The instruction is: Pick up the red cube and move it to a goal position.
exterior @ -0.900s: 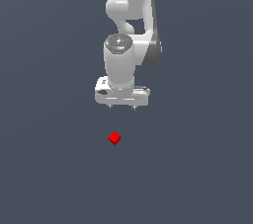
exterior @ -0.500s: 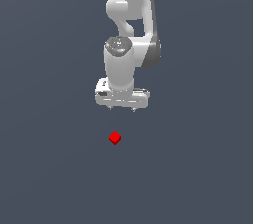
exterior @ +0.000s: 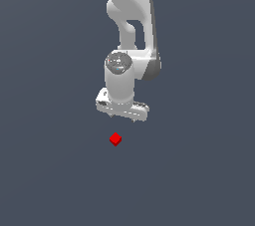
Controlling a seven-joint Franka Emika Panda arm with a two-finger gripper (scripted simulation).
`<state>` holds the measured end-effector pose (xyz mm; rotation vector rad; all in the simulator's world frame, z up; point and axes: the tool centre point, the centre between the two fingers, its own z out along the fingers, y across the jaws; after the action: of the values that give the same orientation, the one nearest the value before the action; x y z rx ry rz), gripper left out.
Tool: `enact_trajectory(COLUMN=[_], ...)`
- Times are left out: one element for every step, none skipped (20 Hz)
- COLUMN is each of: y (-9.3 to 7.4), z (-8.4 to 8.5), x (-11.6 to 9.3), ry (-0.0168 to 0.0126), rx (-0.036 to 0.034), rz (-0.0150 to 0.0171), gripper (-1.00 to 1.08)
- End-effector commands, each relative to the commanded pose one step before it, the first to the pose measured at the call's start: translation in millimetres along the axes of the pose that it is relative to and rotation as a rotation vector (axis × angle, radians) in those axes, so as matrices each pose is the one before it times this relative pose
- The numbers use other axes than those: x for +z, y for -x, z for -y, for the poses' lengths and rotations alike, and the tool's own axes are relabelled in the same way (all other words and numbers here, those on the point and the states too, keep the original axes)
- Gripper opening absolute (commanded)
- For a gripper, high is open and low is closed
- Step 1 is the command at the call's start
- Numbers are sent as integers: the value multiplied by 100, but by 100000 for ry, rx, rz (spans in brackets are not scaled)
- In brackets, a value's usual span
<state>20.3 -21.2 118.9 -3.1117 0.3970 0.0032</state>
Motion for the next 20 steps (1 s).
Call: enact_trajectory(y=[-864,-406,-427,-446,-438,-421,-402,-381,-360,-339,-318,-297,-274,-250,-227,-202,-177,-152,-128,-104], z=[-53,-16,-17,-19,-20,-20,-19,-19,-18,-18,-18,-18,-17,-15,-15,-13,-12,-10,-10,-9], x=[1384,613,642,668,653,622,591,558,524,490,455,420,385,350,314,278,242,205,169,132], ry=[132,39,38,37,33,28,23,20,16,13,10,7,4,3,2,1,0,-1,-2,-2], rx=[6230,2833,2974,3098,3036,2904,2764,2617,2465,2313,2158,2000,1841,1677,1513,1343,1172,1001,832,662], rz=[-39,-33,-34,-34,-32,-29,-26,-23,-20,-17,-14,-10,-8,-6,-5,-3,-2,0,1,2], gripper=[100,100,100,100,100,100,100,100,100,100,100,100,100,100,100,100,100,100,100,100])
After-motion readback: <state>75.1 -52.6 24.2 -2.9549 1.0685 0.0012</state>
